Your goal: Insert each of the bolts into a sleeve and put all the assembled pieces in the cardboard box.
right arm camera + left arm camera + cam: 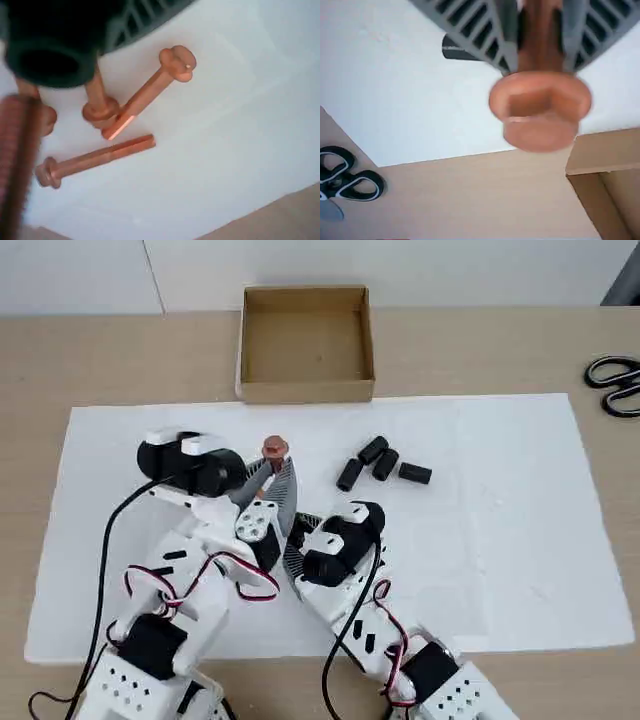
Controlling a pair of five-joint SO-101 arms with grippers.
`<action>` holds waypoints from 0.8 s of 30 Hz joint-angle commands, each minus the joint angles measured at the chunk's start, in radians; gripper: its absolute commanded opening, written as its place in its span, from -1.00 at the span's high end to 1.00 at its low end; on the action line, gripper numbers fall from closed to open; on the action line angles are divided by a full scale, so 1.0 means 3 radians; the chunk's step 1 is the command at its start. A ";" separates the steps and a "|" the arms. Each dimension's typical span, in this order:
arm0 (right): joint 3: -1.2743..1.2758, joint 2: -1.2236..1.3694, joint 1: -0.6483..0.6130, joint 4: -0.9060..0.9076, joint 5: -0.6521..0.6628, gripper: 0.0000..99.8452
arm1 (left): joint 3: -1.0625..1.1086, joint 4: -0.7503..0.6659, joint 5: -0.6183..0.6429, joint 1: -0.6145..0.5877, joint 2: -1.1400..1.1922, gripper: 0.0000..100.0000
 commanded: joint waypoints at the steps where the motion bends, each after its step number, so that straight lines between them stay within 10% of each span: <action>1: 0.0020 -0.0059 -0.0023 0.0013 -0.0041 0.99 | 0.0003 0.0015 0.0015 0.0015 -0.0077 0.99; 24: 0.0020 -0.0069 -0.0018 0.0028 -0.0041 0.99 | -0.0013 0.0419 0.0015 0.0097 -0.0082 0.99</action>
